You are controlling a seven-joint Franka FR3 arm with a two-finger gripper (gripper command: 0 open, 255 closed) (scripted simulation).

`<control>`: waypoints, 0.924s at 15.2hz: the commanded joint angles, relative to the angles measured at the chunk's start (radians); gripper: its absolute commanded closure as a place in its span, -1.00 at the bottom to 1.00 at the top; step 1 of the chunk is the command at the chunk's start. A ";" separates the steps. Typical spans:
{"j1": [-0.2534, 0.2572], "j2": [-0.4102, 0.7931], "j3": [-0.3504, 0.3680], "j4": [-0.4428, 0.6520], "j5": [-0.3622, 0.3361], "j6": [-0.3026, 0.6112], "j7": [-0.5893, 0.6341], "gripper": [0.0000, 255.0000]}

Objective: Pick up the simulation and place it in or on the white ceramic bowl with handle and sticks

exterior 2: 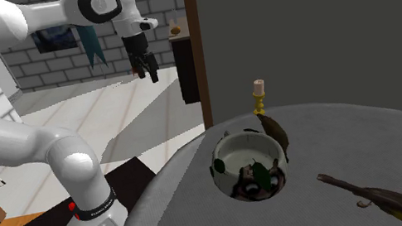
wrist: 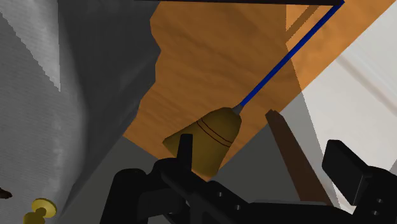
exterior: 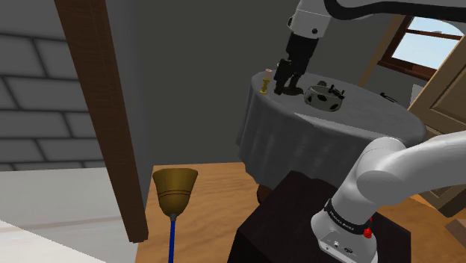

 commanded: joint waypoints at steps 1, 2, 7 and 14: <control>0.000 0.000 0.000 0.000 0.000 0.000 0.000 -1.00; -0.001 -0.006 -0.024 -0.013 -0.017 0.005 -0.043 -1.00; -0.010 -0.007 -0.149 -0.050 -0.110 0.041 -0.258 -1.00; -0.019 0.072 -0.326 -0.032 -0.228 0.118 -0.556 -1.00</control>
